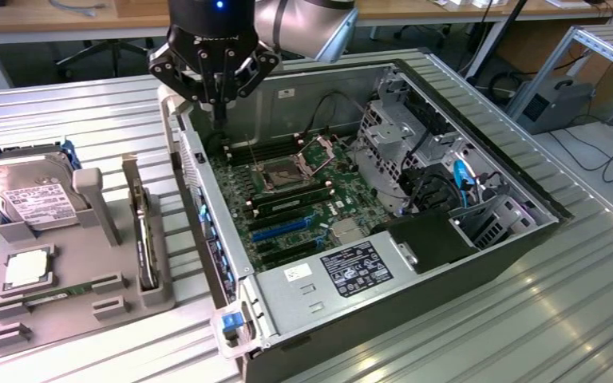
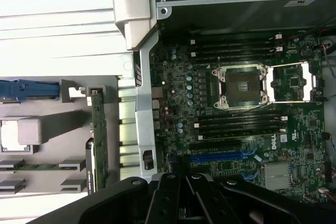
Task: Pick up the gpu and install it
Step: 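Reach for the gpu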
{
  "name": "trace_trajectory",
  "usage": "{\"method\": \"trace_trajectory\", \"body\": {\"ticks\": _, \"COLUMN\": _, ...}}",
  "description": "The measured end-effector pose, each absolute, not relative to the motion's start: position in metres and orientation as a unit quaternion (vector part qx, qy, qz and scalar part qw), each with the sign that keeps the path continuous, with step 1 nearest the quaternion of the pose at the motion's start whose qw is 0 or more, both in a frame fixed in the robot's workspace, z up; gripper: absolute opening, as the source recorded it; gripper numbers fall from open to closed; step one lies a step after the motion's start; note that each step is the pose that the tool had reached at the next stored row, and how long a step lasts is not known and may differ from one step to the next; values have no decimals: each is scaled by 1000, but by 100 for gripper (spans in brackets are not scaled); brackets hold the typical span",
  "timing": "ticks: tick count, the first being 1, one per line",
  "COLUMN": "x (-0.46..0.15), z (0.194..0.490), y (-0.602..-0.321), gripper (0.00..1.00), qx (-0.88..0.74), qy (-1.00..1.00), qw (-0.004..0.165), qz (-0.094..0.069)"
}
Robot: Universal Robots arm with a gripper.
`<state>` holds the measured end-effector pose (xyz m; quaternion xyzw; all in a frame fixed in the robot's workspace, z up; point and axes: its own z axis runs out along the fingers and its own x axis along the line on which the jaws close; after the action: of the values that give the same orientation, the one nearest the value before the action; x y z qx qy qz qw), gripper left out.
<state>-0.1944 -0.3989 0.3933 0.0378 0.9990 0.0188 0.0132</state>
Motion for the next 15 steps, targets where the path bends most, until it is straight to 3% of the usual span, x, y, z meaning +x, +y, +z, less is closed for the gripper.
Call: {"method": "trace_trajectory", "body": {"ticks": 15, "x": -199, "z": 393, "y": -399, "gripper": 11, "qx": 38, "qy": 999, "qw": 13, "qz": 19}}
